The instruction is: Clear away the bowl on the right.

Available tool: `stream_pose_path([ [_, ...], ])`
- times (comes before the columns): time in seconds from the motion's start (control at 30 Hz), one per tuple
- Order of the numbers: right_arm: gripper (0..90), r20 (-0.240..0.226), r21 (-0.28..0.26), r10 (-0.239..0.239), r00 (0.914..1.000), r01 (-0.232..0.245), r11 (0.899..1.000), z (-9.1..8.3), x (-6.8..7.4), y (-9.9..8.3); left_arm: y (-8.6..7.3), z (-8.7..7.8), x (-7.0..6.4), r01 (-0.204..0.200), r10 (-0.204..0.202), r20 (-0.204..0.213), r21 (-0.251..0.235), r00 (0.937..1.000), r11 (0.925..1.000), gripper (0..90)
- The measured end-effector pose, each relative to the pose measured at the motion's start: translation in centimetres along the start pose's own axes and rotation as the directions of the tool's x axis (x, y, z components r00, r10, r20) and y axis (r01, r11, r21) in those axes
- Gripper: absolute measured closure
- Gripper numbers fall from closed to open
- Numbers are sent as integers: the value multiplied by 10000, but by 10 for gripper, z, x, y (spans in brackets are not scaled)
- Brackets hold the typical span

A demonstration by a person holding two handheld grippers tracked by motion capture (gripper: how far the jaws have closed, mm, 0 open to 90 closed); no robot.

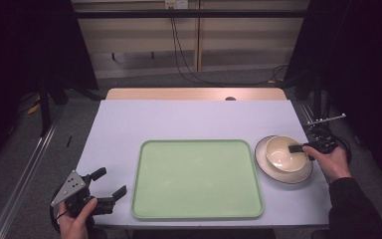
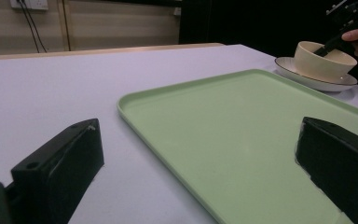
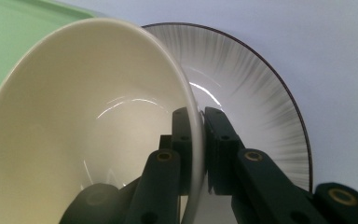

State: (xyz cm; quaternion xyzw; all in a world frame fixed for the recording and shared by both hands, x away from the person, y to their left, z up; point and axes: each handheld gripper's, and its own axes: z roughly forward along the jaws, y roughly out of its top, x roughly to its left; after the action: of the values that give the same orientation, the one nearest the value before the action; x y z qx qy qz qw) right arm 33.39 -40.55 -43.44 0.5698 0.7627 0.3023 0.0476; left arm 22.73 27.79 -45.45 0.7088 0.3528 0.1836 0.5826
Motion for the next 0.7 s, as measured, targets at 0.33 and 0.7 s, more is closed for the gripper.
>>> stream_pose_path([
  [0.33,835,-176,-354,38,9998,-44,9994,-6,-1,-1,0,0,0,-31,31,-36,10,10000,10000,9],
  [0.7,834,-546,-869,-95,9985,47,9962,-18,0,-2,0,-1,0,-2,2,-13,-14,10000,10000,10],
])
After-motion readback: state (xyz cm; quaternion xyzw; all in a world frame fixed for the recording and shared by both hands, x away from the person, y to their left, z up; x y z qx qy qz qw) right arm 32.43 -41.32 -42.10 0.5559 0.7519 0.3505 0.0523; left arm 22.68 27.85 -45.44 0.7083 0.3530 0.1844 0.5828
